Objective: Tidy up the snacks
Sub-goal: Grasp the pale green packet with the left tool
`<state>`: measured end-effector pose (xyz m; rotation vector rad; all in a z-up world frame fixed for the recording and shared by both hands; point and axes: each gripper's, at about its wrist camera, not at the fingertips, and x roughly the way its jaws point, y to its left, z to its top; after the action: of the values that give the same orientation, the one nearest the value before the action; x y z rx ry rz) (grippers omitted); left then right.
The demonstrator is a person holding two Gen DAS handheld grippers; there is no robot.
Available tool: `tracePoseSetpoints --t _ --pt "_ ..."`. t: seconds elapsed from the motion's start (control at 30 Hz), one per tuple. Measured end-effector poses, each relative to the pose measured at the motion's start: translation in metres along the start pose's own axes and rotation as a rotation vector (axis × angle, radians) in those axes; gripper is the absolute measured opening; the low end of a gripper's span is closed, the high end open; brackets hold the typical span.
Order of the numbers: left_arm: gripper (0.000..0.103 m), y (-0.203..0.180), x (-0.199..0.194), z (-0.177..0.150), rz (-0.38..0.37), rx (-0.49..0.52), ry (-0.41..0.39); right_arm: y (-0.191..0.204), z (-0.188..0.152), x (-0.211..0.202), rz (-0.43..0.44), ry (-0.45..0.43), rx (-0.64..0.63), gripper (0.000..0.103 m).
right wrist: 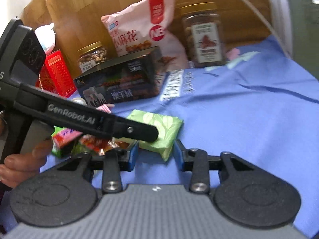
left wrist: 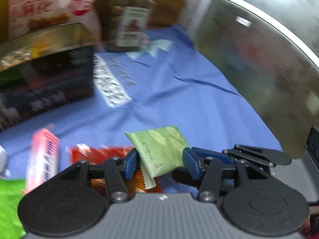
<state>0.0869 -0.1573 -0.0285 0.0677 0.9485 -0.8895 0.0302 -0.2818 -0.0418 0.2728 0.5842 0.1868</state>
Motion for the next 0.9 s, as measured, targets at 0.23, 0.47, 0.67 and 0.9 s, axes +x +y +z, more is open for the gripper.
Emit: tracePoseSetpoints --t 0.23,0.47,0.67,0.9 --pt "0.049 -0.025 -0.003 -0.022 -0.053 0.028 0.026 0.003 -0.023 -0.032 -0.044 -0.01 -0.038 0.053" --pt "0.049 -0.025 -0.009 -0.033 -0.066 0.011 0.02 0.017 -0.032 -0.023 -0.12 -0.021 -0.186 0.063" --pt "0.041 -0.02 -0.015 -0.037 -0.042 0.0 0.004 0.026 -0.033 -0.02 -0.116 -0.033 -0.229 0.048" --pt "0.041 -0.01 -0.023 -0.049 -0.059 -0.016 -0.043 0.033 -0.036 -0.018 -0.113 -0.042 -0.267 0.05"
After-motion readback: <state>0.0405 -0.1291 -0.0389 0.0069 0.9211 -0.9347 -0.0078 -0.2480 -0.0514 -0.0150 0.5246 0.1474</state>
